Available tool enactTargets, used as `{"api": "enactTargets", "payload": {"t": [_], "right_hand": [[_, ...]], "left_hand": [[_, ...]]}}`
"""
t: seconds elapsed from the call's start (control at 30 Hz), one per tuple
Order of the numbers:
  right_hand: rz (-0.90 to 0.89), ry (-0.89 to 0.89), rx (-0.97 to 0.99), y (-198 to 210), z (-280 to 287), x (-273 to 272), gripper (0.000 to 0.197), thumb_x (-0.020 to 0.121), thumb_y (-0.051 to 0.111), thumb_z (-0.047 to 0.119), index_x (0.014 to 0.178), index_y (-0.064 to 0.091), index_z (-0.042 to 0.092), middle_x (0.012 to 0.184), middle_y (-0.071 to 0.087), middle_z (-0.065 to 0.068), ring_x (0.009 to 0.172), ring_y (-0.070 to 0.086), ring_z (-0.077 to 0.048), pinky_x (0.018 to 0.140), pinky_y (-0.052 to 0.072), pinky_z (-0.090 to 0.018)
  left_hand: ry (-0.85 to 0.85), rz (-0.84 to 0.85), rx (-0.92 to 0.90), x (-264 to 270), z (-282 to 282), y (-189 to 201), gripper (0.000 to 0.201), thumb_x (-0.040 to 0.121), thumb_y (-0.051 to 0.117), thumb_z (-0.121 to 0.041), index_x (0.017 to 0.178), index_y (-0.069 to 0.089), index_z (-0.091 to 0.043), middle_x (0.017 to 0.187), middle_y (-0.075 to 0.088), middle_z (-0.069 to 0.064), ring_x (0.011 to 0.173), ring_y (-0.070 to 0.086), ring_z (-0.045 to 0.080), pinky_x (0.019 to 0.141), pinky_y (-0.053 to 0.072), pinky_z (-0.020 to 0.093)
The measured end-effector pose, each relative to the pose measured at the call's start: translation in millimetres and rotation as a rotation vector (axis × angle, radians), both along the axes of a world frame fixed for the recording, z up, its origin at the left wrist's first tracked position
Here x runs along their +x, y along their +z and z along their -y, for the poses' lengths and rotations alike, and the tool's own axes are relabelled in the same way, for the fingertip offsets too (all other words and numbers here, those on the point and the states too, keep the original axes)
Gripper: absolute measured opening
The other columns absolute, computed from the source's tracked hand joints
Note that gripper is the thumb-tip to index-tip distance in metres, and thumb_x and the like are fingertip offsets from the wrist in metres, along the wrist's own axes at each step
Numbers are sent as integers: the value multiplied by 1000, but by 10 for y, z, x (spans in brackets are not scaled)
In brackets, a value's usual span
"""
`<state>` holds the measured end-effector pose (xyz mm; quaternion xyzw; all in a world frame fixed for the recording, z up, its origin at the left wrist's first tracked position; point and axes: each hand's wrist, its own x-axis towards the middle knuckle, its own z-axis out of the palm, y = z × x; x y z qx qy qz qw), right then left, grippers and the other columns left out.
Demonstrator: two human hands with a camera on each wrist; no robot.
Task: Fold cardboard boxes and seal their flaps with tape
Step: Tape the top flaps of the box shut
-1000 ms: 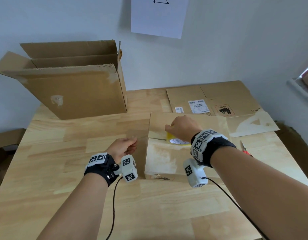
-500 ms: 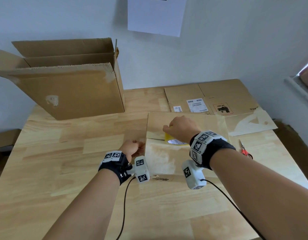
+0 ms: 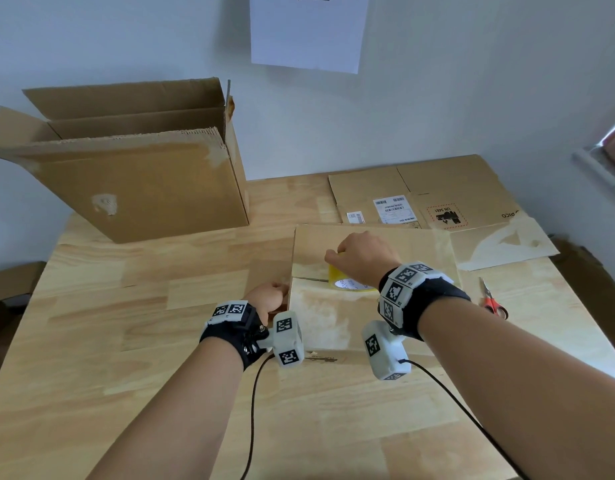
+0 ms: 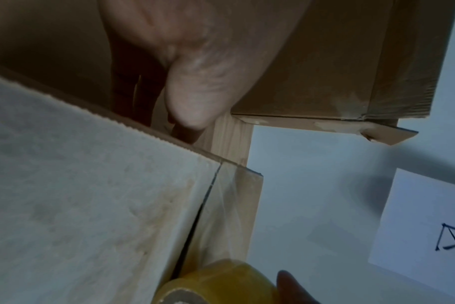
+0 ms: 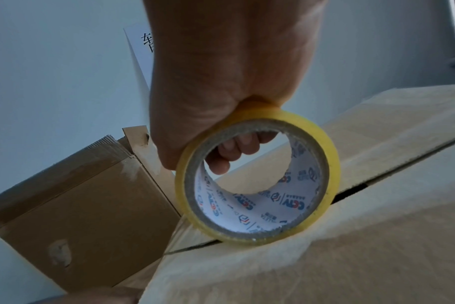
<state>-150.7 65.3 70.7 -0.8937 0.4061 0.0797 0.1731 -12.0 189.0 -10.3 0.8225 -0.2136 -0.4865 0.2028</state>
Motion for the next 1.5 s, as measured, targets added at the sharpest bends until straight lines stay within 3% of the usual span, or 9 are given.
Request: {"api": "enactTargets", "payload": {"t": [0.2, 0.33, 0.4, 0.53, 0.87, 0.97, 1.13, 1.27, 1.5], "right_hand": [[8, 0, -2, 8, 4, -25, 43, 88, 40, 46, 70, 64, 15, 65, 57, -2, 67, 56, -22, 53, 37, -25], [16, 3, 4, -20, 7, -22, 45, 88, 40, 46, 72, 65, 12, 64, 57, -2, 65, 56, -21, 52, 37, -25], [19, 9, -3, -26, 8, -12, 44, 88, 40, 46, 68, 63, 13, 61, 55, -2, 64, 55, -21, 52, 36, -25], [34, 12, 12, -14, 2, -19, 46, 88, 40, 45, 77, 68, 10, 66, 59, -3, 69, 60, -22, 56, 41, -25], [9, -3, 8, 35, 2, -28, 40, 89, 41, 43, 66, 56, 15, 58, 47, 1, 55, 46, -17, 51, 35, -22], [11, -5, 16, 36, -7, -34, 40, 89, 40, 43, 65, 54, 14, 57, 45, 1, 55, 46, -18, 51, 35, -22], [11, 0, 24, 41, -21, -31, 49, 90, 40, 44, 87, 70, 5, 64, 50, -1, 59, 48, -18, 53, 37, -23], [-1, 18, 49, 62, -8, -51, 49, 93, 32, 45, 62, 49, 11, 56, 43, -1, 53, 43, -19, 50, 34, -25], [53, 19, 154, 77, 49, -37, 24, 89, 25, 20, 69, 34, 9, 60, 36, -4, 61, 36, -23, 48, 22, -28]], "left_hand": [[37, -102, -38, -16, 7, -141, 41, 95, 40, 5, 136, 42, 5, 139, 46, 26, 126, 47, 38, 63, 45, 23], [235, -244, -64, -4, -111, -156, 39, 96, 38, 5, 134, 45, 5, 138, 47, 25, 126, 48, 38, 64, 48, 25], [333, -225, -110, 89, -164, -135, 32, 96, 38, 1, 121, 58, -1, 124, 59, 19, 109, 60, 32, 75, 52, 30], [511, -224, -335, 97, -126, 63, 30, 95, 35, 8, 84, 60, -4, 86, 64, 12, 74, 60, 16, 69, 50, 23], [441, -345, -241, -180, -62, 211, 31, 97, 31, 4, 103, 61, -1, 80, 62, 11, 67, 56, 22, 56, 47, 29], [520, -340, -303, -178, -31, 206, 27, 102, 36, -11, 111, 60, -3, 95, 65, 9, 81, 60, 22, 71, 50, 32], [310, -274, -426, -273, 26, 271, 47, 103, 30, -39, 146, 32, -21, 150, 33, -9, 137, 32, 13, 116, 20, 32], [201, -175, -364, -454, 169, 408, 58, 103, 22, -37, 152, -3, -16, 158, 9, 1, 146, 9, 18, 114, 12, 30], [216, -84, -409, -428, 120, 349, 49, 104, 25, -34, 151, 15, -22, 156, 22, 2, 142, 25, 21, 112, 22, 32]]}}
